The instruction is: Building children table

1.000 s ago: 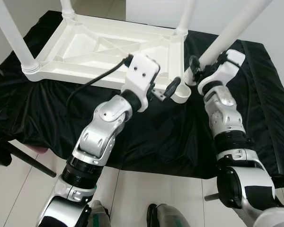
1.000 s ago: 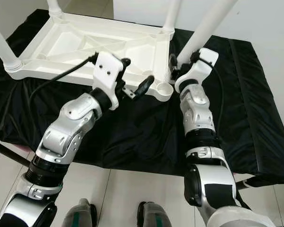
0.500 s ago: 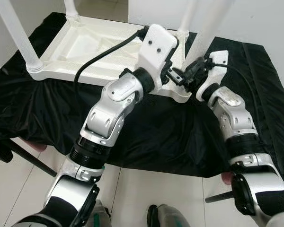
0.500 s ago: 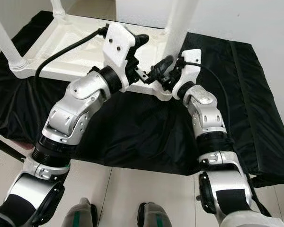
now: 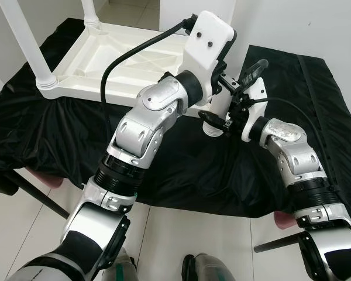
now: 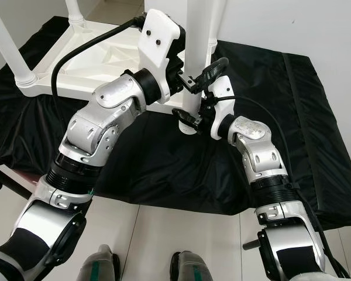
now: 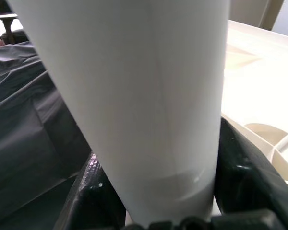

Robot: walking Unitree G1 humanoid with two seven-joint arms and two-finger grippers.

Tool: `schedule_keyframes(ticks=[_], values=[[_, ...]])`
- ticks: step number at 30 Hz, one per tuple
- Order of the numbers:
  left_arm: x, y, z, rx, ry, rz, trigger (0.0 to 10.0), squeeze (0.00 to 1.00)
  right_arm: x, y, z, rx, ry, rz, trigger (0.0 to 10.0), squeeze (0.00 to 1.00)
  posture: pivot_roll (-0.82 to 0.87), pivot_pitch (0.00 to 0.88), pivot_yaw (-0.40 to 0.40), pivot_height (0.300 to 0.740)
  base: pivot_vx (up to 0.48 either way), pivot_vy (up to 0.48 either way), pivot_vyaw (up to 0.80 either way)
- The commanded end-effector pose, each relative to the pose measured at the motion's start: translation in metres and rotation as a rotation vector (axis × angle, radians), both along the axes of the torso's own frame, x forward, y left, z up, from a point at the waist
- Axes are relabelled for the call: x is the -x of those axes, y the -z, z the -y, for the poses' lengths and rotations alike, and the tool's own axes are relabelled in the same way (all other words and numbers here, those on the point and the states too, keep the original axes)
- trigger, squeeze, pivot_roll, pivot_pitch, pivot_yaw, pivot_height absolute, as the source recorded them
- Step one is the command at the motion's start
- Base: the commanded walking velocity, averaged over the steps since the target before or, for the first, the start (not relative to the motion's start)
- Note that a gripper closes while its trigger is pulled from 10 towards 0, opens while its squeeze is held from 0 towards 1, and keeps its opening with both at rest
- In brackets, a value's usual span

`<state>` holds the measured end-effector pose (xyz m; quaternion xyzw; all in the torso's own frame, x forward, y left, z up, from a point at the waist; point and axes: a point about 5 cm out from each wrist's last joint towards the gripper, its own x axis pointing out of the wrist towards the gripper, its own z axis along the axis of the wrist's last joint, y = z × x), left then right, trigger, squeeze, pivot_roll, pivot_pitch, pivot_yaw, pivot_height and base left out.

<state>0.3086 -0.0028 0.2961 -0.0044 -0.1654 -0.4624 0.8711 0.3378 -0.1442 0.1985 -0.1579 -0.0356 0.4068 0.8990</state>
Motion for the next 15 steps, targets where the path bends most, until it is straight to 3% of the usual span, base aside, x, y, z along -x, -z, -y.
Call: schedule_keyframes(ticks=[1,2,3,6,15], values=[[0.002,-0.001,0.005,-0.015,0.086,-0.021,10.0,0.0,0.002,0.0,0.001,0.02,-0.012,-0.004,10.0,0.0,-0.03,0.045,-0.011,0.74,0.0,0.0,0.0],[0.002,-0.001,0.005,-0.015,0.086,-0.021,10.0,0.0,0.002,0.0,0.001,0.02,-0.012,-0.004,10.0,0.0,-0.03,0.045,-0.011,0.74,0.0,0.0,0.0],[0.003,-0.003,0.006,0.024,0.126,-0.067,0.0,0.0,0.002,0.002,0.002,0.017,0.003,-0.027,10.0,0.0,-0.03,0.044,-0.011,0.74,0.0,0.0,0.0],[0.004,-0.007,0.004,0.058,0.164,-0.11,0.0,0.0,0.002,0.003,0.002,0.014,0.014,-0.042,10.0,0.0,-0.02,0.05,-0.011,0.74,0.0,0.0,0.0],[0.003,-0.018,-0.002,0.065,0.177,-0.109,0.0,0.0,-0.001,-0.002,0.002,-0.08,0.082,-0.041,10.0,0.0,-0.02,0.047,-0.013,0.74,0.0,0.0,0.0]])
